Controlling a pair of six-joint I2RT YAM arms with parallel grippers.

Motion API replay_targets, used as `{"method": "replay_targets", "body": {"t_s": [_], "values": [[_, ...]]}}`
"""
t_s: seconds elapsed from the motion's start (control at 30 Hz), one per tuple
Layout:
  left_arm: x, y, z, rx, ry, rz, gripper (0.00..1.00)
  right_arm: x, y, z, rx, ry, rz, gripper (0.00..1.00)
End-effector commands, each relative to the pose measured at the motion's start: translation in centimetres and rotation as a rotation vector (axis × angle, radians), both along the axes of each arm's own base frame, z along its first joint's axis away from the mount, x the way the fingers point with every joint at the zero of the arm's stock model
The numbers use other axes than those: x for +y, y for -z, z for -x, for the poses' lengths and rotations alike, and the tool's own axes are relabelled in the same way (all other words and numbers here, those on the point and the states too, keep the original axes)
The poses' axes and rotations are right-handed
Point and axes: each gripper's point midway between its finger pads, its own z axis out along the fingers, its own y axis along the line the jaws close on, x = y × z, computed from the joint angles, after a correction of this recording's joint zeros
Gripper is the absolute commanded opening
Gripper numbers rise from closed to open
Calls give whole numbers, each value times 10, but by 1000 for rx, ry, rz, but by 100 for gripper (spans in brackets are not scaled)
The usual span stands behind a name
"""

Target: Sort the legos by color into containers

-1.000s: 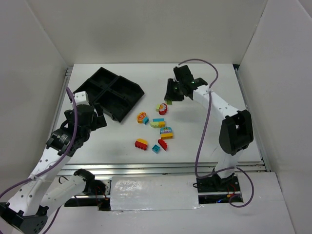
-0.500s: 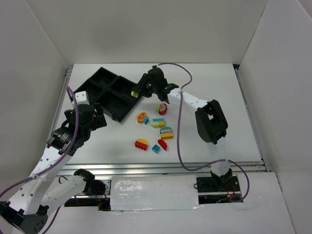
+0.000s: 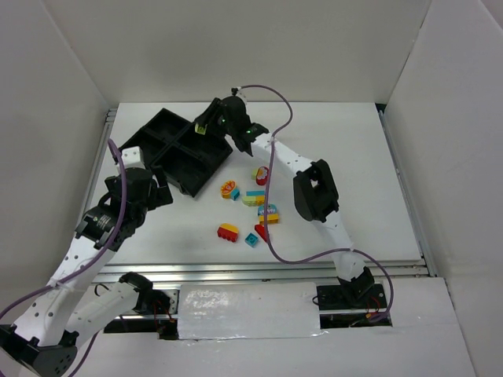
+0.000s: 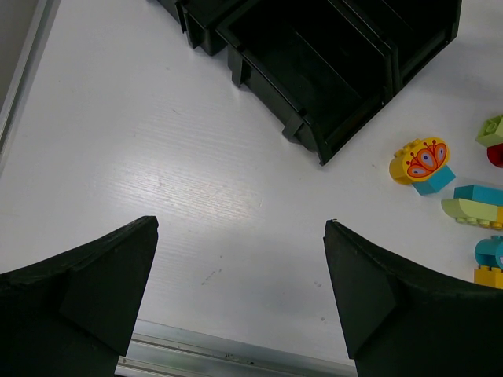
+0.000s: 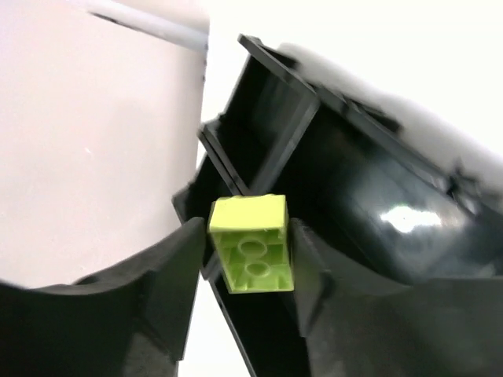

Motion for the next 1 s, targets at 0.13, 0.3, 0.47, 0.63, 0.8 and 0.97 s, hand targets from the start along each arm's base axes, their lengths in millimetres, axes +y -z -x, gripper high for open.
{"method": "replay_targets", "body": {"t_s": [0.13, 0.3, 0.47, 0.63, 0.8, 0.97], "values": [[-1, -16, -5, -60, 18, 5, 100, 0, 3, -16, -48, -5, 34, 61], [0, -16, -5, -59, 16, 5, 99, 2, -11, -7, -71, -53, 36, 67], [0, -14, -5, -56, 15, 5, 99, -28, -50, 26, -158, -79, 111, 71], [-2, -15, -6, -58, 25, 8, 99, -78, -45, 74, -153, -143, 358, 75], [-5, -13, -8, -45, 43, 12, 100, -146, 20, 103, 16, -62, 663, 80], [-6, -11, -8, -38, 48, 11, 99, -193, 64, 105, 195, 64, 833, 82]]}}
